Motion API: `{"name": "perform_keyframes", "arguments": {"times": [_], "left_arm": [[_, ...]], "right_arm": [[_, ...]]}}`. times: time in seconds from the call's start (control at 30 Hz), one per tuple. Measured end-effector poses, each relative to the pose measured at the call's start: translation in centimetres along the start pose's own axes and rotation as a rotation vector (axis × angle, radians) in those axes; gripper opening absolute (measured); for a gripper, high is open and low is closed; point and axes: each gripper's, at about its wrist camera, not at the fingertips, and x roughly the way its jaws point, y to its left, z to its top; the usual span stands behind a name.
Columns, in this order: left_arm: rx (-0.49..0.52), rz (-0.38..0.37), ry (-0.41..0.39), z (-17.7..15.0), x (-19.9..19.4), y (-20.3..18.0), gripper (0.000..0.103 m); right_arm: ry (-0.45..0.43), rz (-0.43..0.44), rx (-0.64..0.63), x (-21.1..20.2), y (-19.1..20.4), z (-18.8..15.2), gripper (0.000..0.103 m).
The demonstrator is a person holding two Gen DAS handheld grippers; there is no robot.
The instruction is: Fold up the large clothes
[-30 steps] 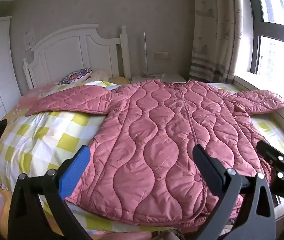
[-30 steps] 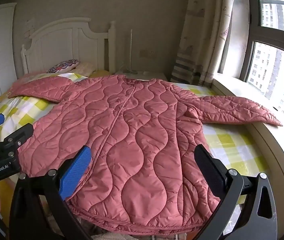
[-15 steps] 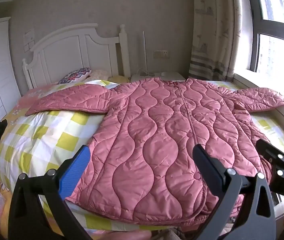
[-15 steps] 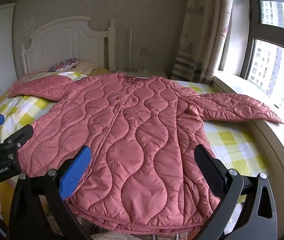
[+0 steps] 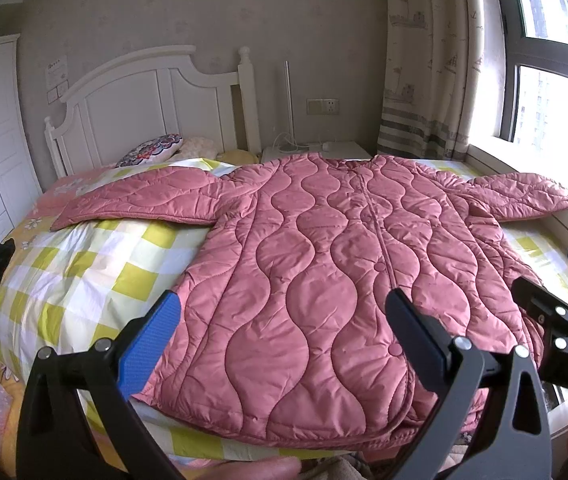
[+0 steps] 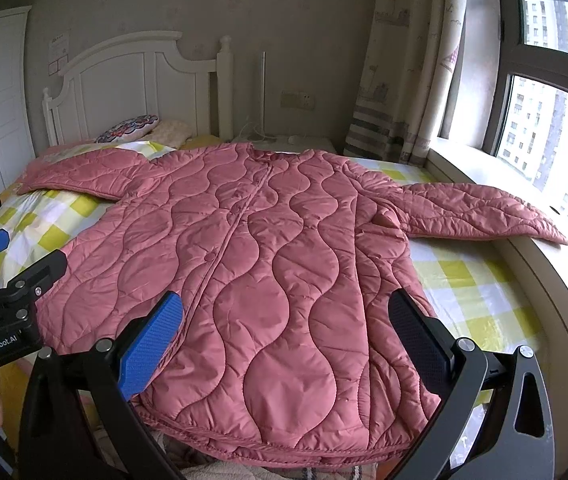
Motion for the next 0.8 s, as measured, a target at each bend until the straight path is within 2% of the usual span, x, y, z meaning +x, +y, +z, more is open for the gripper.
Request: {"name": "perform_keyframes", "arguments": {"times": [0.8], "left_arm": [[0.006,0.001,0.006,-1.1,0.0,0.3,0.101]], "right_arm": [[0.008,0.004,0.005,0.2,0.1,-0.2,0.099]]}}
